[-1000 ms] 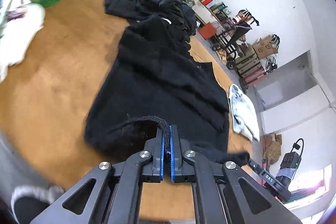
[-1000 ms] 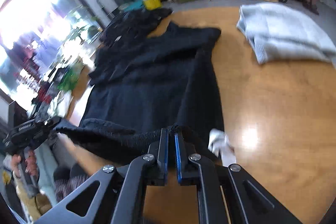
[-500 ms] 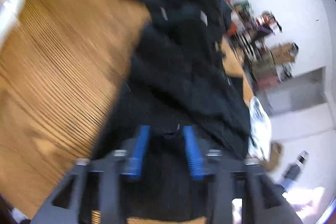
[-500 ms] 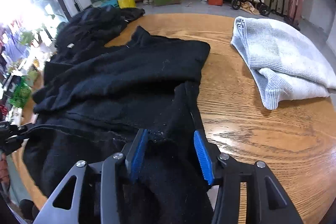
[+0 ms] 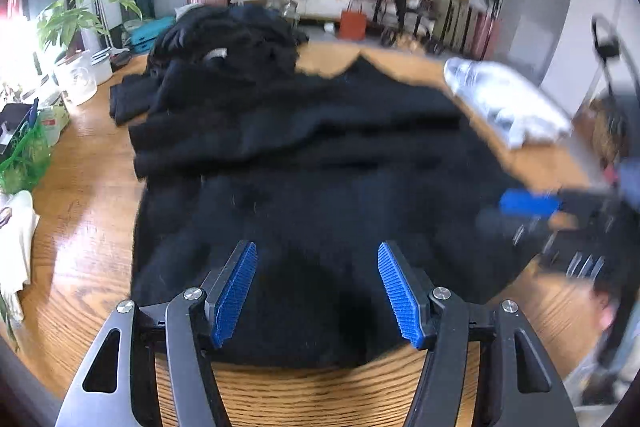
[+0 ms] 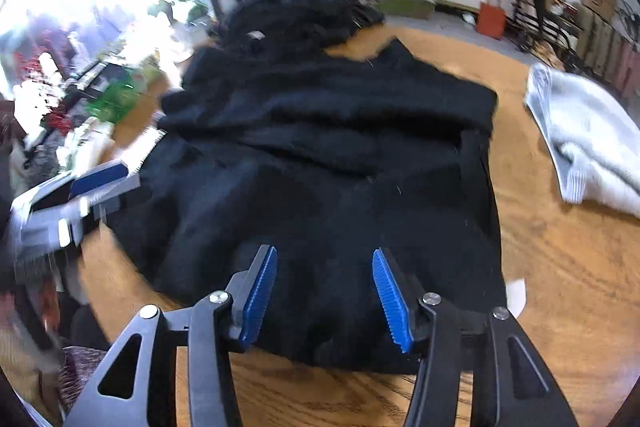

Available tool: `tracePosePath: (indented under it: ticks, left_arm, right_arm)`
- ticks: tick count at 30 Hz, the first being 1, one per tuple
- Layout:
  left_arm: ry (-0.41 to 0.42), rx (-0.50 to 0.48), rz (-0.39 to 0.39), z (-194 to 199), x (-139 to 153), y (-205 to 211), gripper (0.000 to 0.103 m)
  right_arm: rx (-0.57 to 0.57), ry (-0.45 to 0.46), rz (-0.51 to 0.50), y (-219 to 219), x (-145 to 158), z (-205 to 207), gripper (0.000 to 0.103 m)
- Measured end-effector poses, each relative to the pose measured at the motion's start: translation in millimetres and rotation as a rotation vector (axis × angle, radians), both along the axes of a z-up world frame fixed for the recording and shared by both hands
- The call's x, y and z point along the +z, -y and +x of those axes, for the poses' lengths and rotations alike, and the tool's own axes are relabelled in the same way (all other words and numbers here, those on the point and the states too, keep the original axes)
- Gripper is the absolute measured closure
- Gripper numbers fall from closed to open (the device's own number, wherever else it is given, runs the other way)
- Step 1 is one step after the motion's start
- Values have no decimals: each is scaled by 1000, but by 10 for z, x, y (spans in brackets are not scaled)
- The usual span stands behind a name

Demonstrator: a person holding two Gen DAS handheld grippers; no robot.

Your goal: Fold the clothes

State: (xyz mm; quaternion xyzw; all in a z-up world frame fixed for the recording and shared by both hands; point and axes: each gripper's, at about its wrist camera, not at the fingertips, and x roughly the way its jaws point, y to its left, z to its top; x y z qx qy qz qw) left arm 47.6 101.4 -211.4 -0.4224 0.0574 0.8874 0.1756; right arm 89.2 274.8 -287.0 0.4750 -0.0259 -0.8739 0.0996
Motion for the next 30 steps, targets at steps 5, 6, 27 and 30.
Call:
tracePosePath:
  ticks: [5,6,27,30]
  left_arm:
    - [77,170,74,-148,-220,384,38]
    - [86,203,92,-158,-208,462,38]
    - [52,185,107,202,94,207,38]
    - [17,225,84,352,285,273,36]
  right_arm:
    - [-58,62,-71,-243,-209,-164,50]
    - [-54,57,-66,-241,-227,-167,50]
    - [-19,-67,1,17,-70,219,32]
    - [-124,41,87,-189,-253,59,37]
